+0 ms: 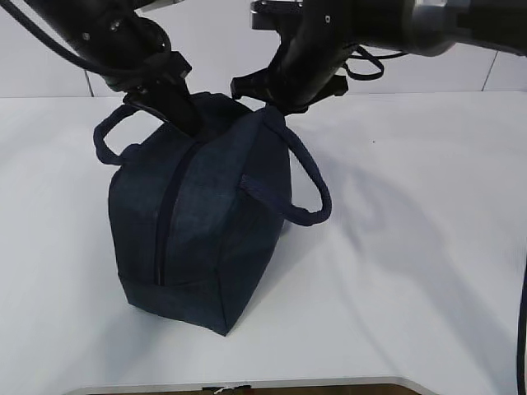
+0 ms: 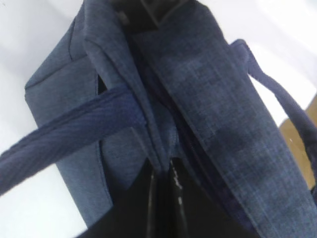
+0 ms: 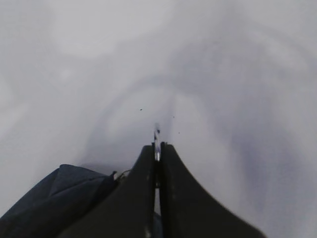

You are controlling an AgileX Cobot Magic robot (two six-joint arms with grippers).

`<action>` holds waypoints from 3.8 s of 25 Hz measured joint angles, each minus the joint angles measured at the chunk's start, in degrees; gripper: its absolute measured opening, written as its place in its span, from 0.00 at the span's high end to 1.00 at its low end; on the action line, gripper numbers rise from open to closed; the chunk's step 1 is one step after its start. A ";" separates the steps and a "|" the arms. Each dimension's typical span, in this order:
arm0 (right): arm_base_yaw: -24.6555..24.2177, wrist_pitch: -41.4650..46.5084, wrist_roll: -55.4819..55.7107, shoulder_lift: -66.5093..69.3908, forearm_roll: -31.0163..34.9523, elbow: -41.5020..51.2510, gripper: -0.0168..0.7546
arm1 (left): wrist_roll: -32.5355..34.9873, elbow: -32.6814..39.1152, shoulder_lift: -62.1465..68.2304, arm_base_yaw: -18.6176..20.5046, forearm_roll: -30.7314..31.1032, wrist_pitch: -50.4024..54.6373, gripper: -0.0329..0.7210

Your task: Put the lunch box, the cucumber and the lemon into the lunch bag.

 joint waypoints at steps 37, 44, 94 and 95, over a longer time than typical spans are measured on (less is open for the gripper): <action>-2.87 13.73 -0.09 2.76 13.75 -5.32 0.84 | 4.80 0.00 -0.76 0.00 0.95 3.33 0.97; -3.10 13.73 -0.19 3.00 13.26 -5.32 0.70 | 4.80 0.00 -0.76 0.00 0.95 3.33 0.97; -3.19 31.37 -13.65 -19.36 2.56 0.57 0.53 | -15.45 -4.29 -9.36 0.00 18.15 4.02 0.57; -3.19 31.37 -14.11 -21.32 2.12 3.10 0.53 | -15.58 -4.05 -10.59 0.00 18.50 4.02 0.57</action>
